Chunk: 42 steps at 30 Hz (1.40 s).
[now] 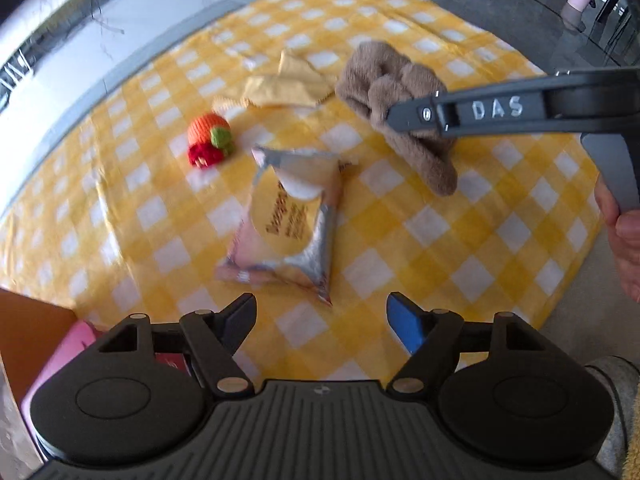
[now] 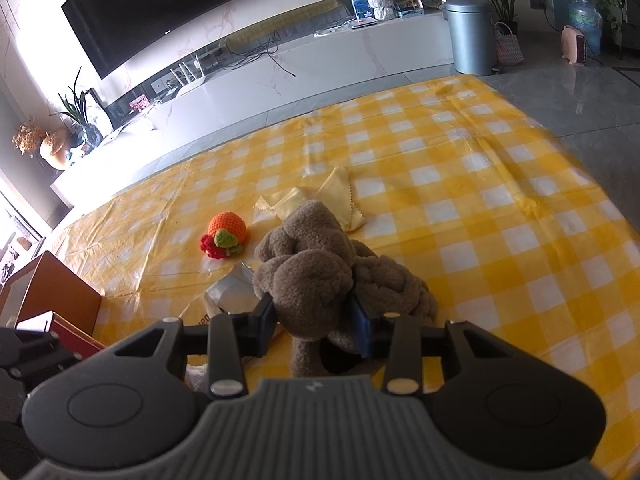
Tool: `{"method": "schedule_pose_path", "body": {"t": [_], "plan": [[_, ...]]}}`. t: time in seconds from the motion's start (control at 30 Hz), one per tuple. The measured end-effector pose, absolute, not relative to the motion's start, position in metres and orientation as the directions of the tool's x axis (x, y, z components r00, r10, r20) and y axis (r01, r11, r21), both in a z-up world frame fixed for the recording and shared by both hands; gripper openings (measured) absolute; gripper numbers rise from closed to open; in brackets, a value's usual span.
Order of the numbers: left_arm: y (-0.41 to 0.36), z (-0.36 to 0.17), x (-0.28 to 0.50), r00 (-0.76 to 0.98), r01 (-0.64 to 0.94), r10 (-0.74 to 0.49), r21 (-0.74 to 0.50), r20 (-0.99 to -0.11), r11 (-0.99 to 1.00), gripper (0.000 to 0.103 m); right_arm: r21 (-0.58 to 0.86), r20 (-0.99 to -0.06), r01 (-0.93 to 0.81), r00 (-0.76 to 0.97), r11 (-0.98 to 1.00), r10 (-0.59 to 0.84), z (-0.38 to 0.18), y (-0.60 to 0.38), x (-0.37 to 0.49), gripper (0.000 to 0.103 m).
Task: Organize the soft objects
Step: 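Close the left tool on the Deeyeo wipes packet and lift it, then carry the brown bear and Deeyeo packet over the white box with both tools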
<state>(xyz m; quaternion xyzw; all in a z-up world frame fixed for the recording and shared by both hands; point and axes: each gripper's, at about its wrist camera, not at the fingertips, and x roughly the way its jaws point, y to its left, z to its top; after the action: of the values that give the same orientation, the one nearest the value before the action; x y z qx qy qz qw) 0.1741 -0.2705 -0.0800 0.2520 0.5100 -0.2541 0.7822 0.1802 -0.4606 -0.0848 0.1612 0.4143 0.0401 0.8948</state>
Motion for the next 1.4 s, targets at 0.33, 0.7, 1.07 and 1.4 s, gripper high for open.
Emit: {"method": "schedule_pose_path", "body": {"t": [0.33,0.7,1.07,1.4], "plan": [[-0.291,-0.117,0.226,0.443,0.595,-0.126,0.186,-0.888,0.782,0.095,0.341,-0.726,0.057,0.65,0.938,0.225,-0.086,-0.464,0.181,0.039],[-0.279,-0.146,0.249,0.396,0.531,-0.129,0.112,-0.909,0.84,0.103,0.339,-0.728,0.049,0.647,0.94,0.229,-0.087,-0.463,0.182,0.039],[-0.274,-0.134,0.243,0.358,0.583,-0.212,0.04,-0.909,0.812,0.05,0.356,-0.723,0.047,0.646,0.933,0.244,-0.087,-0.462,0.181,0.04],[-0.253,-0.1,0.222,0.504,0.469,-0.35,-0.09,-0.79,0.878,0.049,0.376,-0.703,0.034,0.662,0.926,0.261,-0.085,-0.468,0.177,0.033]]}}
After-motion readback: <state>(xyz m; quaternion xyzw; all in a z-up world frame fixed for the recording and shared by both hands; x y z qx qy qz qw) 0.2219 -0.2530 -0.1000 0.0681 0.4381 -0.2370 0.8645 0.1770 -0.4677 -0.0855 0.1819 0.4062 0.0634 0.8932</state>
